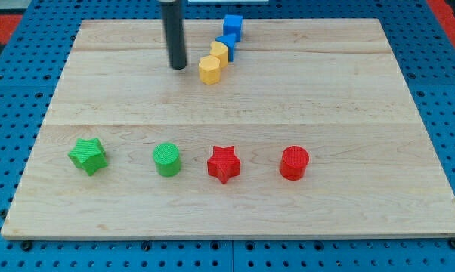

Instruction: Slide the blue cube diagonally top right to the blue triangle

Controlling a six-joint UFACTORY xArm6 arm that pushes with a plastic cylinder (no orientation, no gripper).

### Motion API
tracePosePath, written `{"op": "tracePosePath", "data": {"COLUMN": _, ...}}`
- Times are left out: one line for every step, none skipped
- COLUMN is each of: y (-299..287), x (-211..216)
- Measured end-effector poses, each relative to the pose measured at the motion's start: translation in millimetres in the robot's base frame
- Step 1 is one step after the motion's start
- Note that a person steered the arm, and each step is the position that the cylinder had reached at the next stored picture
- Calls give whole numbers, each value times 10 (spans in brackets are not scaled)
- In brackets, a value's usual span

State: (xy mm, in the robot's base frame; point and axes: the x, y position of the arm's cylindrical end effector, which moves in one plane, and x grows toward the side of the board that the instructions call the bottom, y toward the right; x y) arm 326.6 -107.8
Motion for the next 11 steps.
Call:
{"op": "tracePosePath", "data": {"y": 282, "x": 388}}
{"op": "tracePosePath", "data": {"y": 332, "x": 350}}
{"op": "tracePosePath", "data": {"y": 333, "x": 181}}
{"op": "tracePosePath", "data": {"y": 333, "x": 79}}
{"op": "tracePosePath", "data": {"y": 214, "x": -513}}
{"op": "tracePosePath", "data": {"y": 334, "x": -1258}}
{"op": "tracePosePath", "data": {"y": 414, "x": -1345}}
{"op": "tracePosePath", "data": {"y": 785, "x": -1327}}
{"op": "tracePosePath", "data": {"y": 1230, "x": -1304}}
{"op": "tracePosePath", "data": {"y": 1264, "x": -1075}}
{"op": "tracePosePath", "data": {"y": 1265, "x": -1089}}
